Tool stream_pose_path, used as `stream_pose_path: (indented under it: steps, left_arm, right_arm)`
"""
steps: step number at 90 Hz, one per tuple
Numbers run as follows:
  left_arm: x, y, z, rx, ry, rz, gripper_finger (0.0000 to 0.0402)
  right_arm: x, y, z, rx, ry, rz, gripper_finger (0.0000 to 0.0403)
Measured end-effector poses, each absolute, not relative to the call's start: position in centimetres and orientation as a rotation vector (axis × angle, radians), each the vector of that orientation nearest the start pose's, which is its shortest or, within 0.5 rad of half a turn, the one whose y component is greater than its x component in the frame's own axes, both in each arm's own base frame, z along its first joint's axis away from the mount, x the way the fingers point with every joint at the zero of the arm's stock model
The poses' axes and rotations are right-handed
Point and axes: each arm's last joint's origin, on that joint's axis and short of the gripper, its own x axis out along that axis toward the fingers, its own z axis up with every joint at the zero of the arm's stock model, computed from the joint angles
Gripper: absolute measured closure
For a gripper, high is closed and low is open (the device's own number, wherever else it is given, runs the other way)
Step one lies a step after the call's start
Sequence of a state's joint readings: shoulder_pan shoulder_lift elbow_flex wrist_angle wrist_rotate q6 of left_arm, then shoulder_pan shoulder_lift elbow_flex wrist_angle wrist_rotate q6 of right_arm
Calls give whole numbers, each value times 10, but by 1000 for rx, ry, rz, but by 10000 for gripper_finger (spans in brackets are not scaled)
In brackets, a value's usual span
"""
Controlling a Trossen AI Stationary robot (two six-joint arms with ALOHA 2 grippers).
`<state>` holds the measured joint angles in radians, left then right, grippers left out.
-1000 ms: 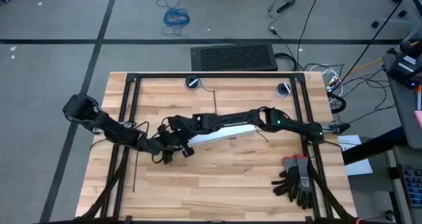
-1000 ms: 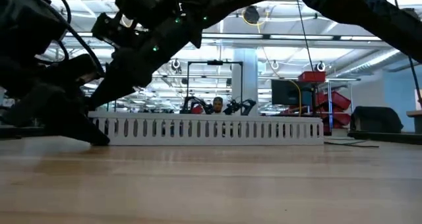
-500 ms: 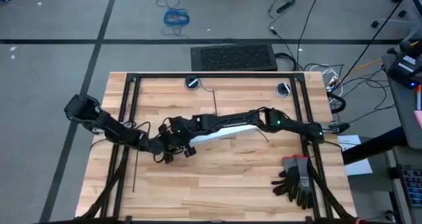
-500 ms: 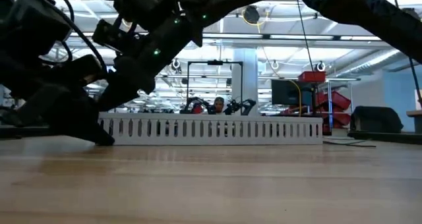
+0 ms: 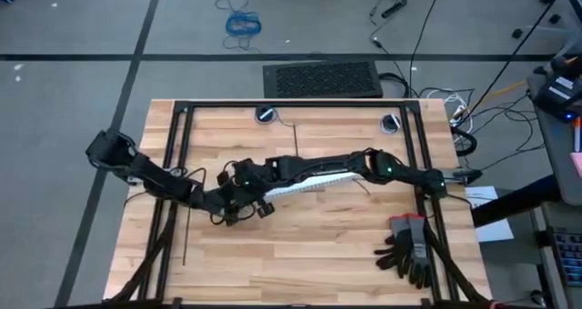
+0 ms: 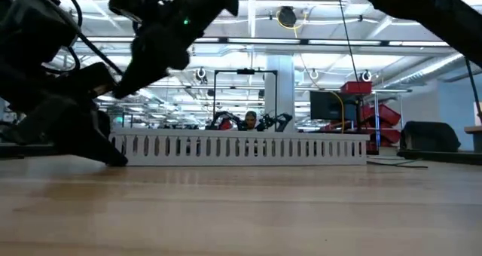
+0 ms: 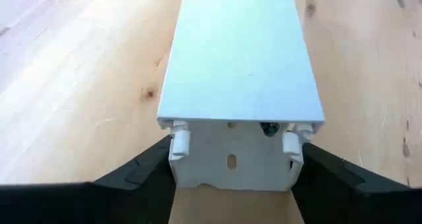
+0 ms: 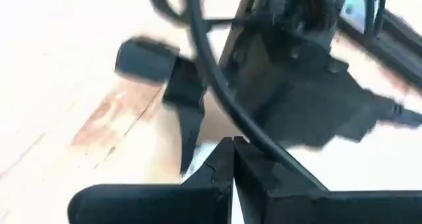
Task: Ziptie cables
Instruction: Close the cable duct
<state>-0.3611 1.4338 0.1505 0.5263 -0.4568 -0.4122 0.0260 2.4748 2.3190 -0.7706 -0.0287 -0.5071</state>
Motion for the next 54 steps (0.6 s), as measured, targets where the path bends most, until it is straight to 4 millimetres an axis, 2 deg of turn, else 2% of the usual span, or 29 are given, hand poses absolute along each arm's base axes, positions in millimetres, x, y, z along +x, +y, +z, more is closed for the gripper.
stream_pose_path:
  steps: [11,20,39,54]
  left_arm:
    - [172,-51,83,-95,660,229,157]
    - [172,-51,83,-94,662,228,157]
    - [172,-51,82,-93,664,228,157]
    - [172,-51,82,-94,664,227,157]
  right_arm:
    - [527,-3,202,-414,1030,257,403]
    - [524,-6,192,-387,1064,262,403]
    - [534,-2,184,-367,938,300,403]
    - [535,0,183,-363,929,304,403]
